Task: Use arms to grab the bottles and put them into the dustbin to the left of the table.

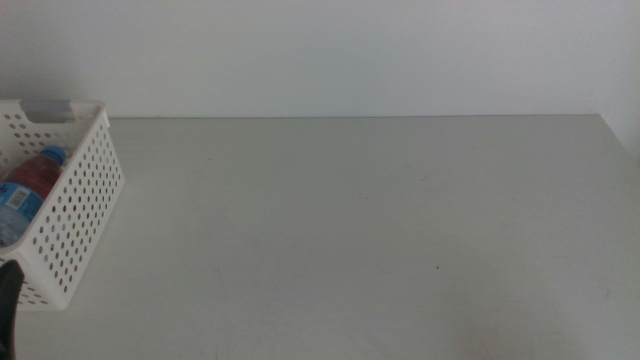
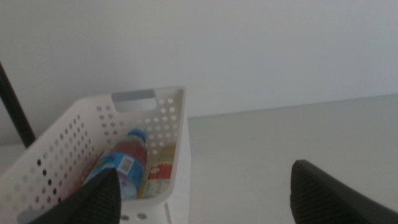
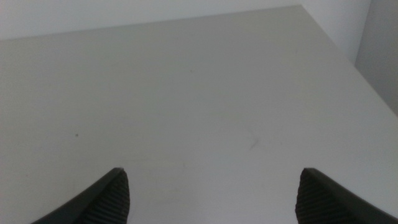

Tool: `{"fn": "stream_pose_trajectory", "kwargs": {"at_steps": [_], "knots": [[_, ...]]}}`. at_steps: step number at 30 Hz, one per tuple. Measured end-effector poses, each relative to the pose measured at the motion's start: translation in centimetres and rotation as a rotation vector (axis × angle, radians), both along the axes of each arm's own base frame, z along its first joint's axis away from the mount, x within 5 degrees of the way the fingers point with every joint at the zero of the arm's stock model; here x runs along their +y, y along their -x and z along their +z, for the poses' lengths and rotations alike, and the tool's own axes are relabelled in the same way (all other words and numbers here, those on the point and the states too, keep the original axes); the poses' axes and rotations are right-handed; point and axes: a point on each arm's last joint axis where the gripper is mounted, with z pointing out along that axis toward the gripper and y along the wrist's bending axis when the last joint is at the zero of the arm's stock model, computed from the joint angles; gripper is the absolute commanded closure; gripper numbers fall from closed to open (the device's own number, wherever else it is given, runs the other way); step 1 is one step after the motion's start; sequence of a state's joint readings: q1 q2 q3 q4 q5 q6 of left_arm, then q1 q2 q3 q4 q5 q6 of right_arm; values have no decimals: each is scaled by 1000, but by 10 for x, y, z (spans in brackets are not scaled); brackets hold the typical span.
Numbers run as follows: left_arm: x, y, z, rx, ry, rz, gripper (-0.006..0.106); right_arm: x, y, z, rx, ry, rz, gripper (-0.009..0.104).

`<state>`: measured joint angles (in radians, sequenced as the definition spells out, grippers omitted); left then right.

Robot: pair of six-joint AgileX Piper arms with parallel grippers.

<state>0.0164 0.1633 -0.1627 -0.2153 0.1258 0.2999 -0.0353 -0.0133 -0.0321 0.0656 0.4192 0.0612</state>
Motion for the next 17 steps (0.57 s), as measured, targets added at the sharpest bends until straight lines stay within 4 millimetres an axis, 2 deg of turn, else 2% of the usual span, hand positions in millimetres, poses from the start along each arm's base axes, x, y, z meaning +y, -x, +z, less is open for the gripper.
{"fn": "stream_pose_trajectory", "kwargs": {"at_steps": [3,7,17], "knots": [[1,5,-22,6,24,23,7,0,-1,-15,44,-3,0,24],[1,9,-50,21,21,23,7,0,-2,-14,20,-4,-2,24],[0,10,-58,56,20,15,7,0,-2,-14,16,-5,-2,24]]}}
